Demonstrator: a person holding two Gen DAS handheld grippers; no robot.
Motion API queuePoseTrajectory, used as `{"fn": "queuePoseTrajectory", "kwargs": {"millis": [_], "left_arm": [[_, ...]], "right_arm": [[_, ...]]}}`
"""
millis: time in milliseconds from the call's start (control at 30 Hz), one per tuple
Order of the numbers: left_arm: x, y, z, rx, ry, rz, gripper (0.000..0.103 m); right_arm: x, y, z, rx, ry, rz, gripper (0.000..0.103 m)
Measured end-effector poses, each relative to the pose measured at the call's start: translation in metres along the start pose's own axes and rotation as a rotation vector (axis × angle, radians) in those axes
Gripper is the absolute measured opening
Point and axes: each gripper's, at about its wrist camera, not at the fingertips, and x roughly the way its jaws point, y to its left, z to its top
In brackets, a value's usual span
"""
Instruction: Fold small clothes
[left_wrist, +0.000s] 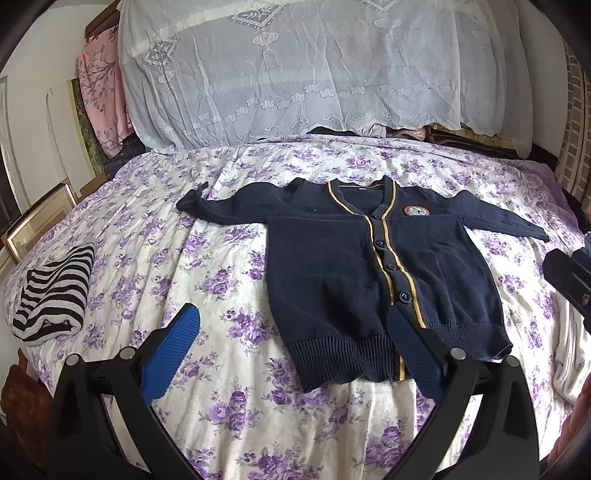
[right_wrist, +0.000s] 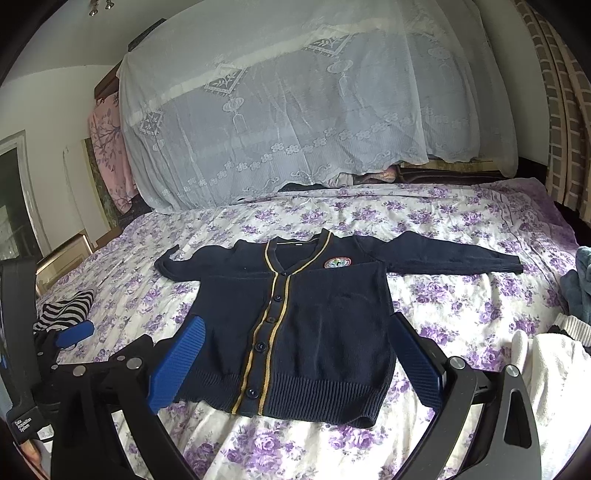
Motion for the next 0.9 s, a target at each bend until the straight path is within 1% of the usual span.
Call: {"fn": "queuePoseTrajectory", "kwargs": {"millis": [900], "left_arm": [[0.018, 0.000, -0.002, -0.010, 0.055, -0.002, 0.099]], "right_arm": [[0.008, -0.003, -0.006, 0.014, 0.016, -0.006, 0.100]]}}
